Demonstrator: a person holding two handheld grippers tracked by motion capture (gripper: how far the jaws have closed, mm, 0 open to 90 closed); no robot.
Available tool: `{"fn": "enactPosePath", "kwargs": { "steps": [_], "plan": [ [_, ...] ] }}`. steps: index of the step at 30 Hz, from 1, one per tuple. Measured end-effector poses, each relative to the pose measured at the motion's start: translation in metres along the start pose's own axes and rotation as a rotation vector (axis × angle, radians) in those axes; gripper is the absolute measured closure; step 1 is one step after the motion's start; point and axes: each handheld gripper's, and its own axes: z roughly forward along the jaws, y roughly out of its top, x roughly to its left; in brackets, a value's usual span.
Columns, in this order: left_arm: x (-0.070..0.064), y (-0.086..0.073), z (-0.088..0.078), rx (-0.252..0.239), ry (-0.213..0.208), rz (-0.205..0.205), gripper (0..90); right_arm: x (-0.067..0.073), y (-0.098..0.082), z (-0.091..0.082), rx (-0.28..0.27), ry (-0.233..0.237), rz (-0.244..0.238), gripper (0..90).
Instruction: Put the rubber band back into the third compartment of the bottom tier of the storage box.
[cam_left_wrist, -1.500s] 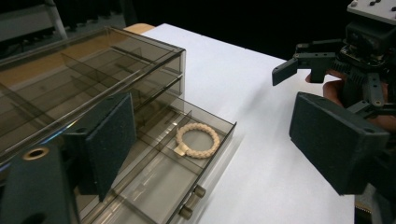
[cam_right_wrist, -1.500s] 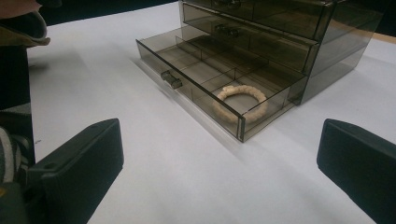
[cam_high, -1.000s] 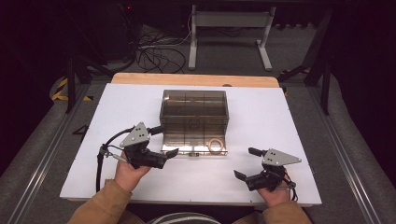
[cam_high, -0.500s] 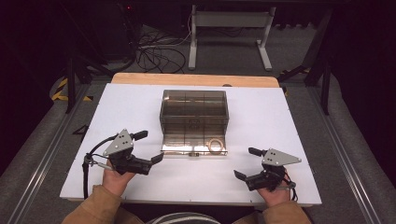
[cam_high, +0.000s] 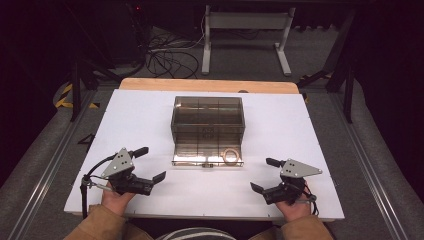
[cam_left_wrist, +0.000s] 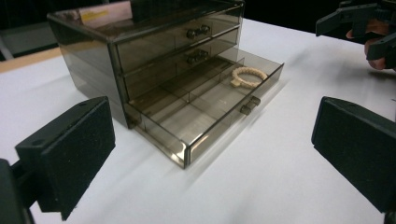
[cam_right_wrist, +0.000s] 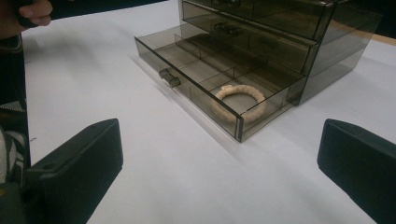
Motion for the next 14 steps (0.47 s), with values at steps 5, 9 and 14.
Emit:
{"fn": "enactPosePath", "kwargs": {
  "steps": [5,9,14],
  "plan": [
    [0.005,-0.015,-0.007,0.003,0.014,-0.032,0.1,0.0,0.0,0.001,0.002,0.003,0.003,0.6],
    [0.009,-0.024,-0.01,0.015,0.037,-0.055,0.1,0.0,0.0,0.0,0.002,0.003,0.003,0.6],
    [0.01,-0.028,-0.015,0.01,0.075,-0.037,0.1,0.0,0.0,0.001,0.006,-0.001,0.003,0.5]
  ]
}}
